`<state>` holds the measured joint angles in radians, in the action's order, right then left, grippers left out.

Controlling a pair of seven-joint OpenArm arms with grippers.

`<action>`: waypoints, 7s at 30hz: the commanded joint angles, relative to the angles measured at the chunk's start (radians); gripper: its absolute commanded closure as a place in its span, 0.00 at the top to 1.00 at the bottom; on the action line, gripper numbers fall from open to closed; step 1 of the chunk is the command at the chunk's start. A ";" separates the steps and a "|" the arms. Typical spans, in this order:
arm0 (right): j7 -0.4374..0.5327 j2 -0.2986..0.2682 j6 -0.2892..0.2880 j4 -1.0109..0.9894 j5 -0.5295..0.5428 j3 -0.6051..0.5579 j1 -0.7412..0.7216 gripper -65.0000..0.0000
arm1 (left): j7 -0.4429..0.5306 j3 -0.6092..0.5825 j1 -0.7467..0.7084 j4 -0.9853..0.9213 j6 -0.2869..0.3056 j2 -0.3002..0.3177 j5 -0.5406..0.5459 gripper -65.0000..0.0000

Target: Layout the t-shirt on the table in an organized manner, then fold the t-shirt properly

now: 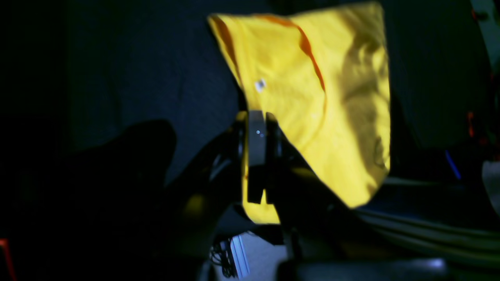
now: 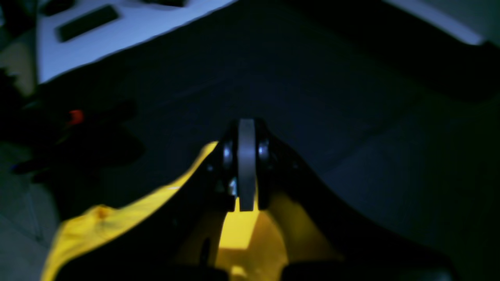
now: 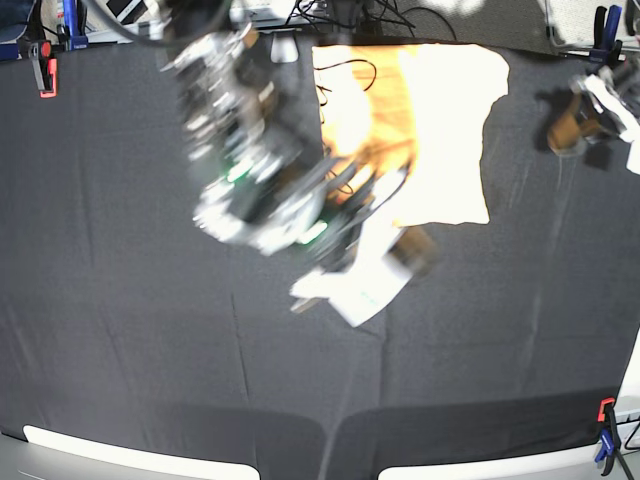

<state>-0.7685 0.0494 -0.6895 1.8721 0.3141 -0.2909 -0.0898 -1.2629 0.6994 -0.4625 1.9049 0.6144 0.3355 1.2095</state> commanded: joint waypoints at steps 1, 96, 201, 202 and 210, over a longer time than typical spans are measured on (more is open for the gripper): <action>0.021 -0.004 -0.009 0.017 0.006 0.011 -0.022 0.00 | 0.001 0.006 -0.005 0.019 0.009 -0.007 0.029 0.00; -0.226 -0.179 0.146 0.068 -0.236 -0.036 0.128 0.00 | 0.338 -0.470 0.186 -0.261 -0.182 0.205 -0.490 0.00; -0.316 -0.066 0.174 0.148 -0.225 0.016 0.359 0.00 | 0.463 -0.403 0.090 -0.146 -0.266 0.014 -0.598 0.00; -0.322 -0.066 0.174 0.165 -0.210 0.043 0.362 0.00 | 0.463 -0.392 0.070 -0.124 -0.266 0.014 -0.598 0.00; -0.362 -0.066 0.172 0.309 -0.114 0.225 0.491 0.00 | 0.416 -0.293 -0.156 0.077 -0.266 0.014 -0.598 0.00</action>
<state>-1.1435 -0.0189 -0.5163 2.1597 0.1875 -0.0647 0.4026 -0.8597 0.3992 -0.6132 1.9667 0.3447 0.3393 0.6071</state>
